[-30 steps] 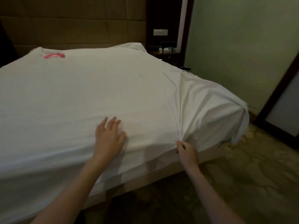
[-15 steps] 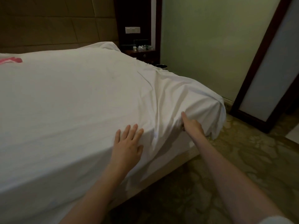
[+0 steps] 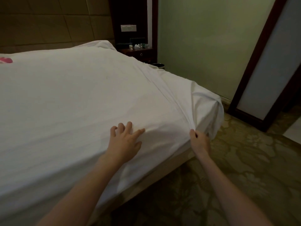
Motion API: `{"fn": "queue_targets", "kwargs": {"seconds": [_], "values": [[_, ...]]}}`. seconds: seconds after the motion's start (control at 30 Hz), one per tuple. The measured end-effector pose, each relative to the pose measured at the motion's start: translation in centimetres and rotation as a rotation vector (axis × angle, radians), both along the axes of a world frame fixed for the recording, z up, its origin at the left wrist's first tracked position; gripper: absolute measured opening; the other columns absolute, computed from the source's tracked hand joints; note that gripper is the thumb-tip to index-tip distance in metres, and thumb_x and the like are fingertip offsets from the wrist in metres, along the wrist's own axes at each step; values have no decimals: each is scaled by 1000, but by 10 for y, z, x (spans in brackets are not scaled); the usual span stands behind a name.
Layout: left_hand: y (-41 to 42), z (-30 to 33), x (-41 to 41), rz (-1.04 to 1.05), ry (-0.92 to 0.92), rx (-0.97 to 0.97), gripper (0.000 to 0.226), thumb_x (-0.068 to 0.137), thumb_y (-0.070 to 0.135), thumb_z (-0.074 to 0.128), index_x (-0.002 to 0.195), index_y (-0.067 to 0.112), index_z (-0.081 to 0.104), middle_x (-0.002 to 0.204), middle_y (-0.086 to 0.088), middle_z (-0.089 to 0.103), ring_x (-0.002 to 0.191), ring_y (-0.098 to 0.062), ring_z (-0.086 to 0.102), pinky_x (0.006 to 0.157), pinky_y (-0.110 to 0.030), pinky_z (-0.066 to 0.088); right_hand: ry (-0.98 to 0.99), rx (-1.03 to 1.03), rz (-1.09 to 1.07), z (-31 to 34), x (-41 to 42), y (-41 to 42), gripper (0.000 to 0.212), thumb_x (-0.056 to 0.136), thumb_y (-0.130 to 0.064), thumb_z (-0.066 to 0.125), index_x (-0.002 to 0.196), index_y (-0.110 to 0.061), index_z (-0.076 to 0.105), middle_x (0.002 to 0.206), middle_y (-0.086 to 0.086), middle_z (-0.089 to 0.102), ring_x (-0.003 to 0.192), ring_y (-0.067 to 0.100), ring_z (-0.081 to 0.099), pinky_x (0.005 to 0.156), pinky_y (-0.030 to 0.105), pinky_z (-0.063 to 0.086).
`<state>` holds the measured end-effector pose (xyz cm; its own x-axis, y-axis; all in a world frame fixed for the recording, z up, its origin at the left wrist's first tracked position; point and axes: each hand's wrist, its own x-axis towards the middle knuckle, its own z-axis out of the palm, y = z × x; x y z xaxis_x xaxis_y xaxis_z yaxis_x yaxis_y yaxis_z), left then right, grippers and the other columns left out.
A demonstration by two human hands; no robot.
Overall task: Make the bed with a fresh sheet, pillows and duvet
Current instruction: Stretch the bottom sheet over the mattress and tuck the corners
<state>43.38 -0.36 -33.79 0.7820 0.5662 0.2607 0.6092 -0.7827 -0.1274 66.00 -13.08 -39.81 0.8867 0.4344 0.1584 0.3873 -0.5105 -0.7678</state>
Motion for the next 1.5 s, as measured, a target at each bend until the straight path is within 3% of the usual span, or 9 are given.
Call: {"fn": "queue_targets", "kwargs": {"seconds": [0.13, 0.3, 0.4, 0.5, 0.67, 0.77, 1.13, 1.33, 1.5], "values": [[2, 3, 21, -60, 93, -99, 54, 97, 42, 37, 149, 40, 20, 153, 1, 18, 141, -25, 16, 116, -41, 6, -74, -78, 84, 3, 6, -6, 45, 102, -32, 39, 61, -15, 49, 56, 1, 44, 51, 14, 40, 49, 26, 29], [6, 1, 61, -126, 131, -134, 57, 100, 33, 34, 151, 39, 7, 161, 6, -5, 148, -19, -2, 118, -42, 2, -36, -268, 141, 5, 42, -14, 42, 100, -36, 40, 74, -13, 63, 78, 9, 65, 70, 24, 60, 67, 36, 49], [6, -6, 81, -134, 150, -76, 58, 100, 30, 28, 151, 39, 2, 160, 5, -10, 148, -22, -6, 118, -44, -1, -20, -148, 49, 10, 67, -16, 23, 99, -31, 45, 93, -13, 59, 90, 7, 62, 71, 16, 57, 59, 30, 45], [15, -9, 93, -168, 193, -43, 60, 97, 38, 27, 150, 40, 0, 160, 6, -10, 148, -22, -7, 117, -46, -2, -39, -65, -30, 17, 91, -9, 31, 99, -34, 46, 125, -17, 46, 108, 5, 59, 83, 19, 59, 56, 27, 41], [29, -1, 133, -245, 223, -35, 69, 93, 46, 42, 148, 47, 1, 160, 7, -8, 148, -21, -5, 118, -49, 1, 88, -45, -176, 34, 146, 29, 63, 94, -52, 43, 134, -4, 41, 125, 18, 56, 107, 36, 57, 86, 41, 47], [28, -12, 150, -312, 143, 44, 62, 82, 50, 40, 144, 43, 35, 155, -5, 29, 139, -30, 34, 109, -59, 27, 95, -72, -281, 43, 176, 48, 72, 94, -56, 43, 136, 2, 37, 135, 22, 49, 120, 40, 50, 95, 44, 42], [43, -33, 152, -361, 49, 126, 61, 82, 55, 41, 142, 42, 38, 149, -8, 40, 132, -32, 44, 104, -57, 36, -279, -281, -388, 42, 214, 18, 35, 97, -24, 40, 103, 2, 63, 102, 29, 62, 96, 45, 59, 76, 40, 42], [44, -36, 152, -377, 34, 132, 61, 85, 57, 38, 144, 41, 35, 150, -8, 39, 135, -32, 41, 105, -58, 35, 18, -302, -314, 7, 204, -17, 27, 97, -21, 50, 88, 2, 60, 66, 10, 42, 55, 18, 35, 53, 26, 23], [43, -37, 154, -365, 27, 152, 62, 85, 56, 36, 145, 42, 32, 153, -5, 33, 138, -31, 36, 106, -58, 33, -31, -216, -387, 13, 230, 12, 41, 93, -25, 52, 127, -2, 50, 125, 22, 54, 109, 39, 54, 86, 41, 44]]}}
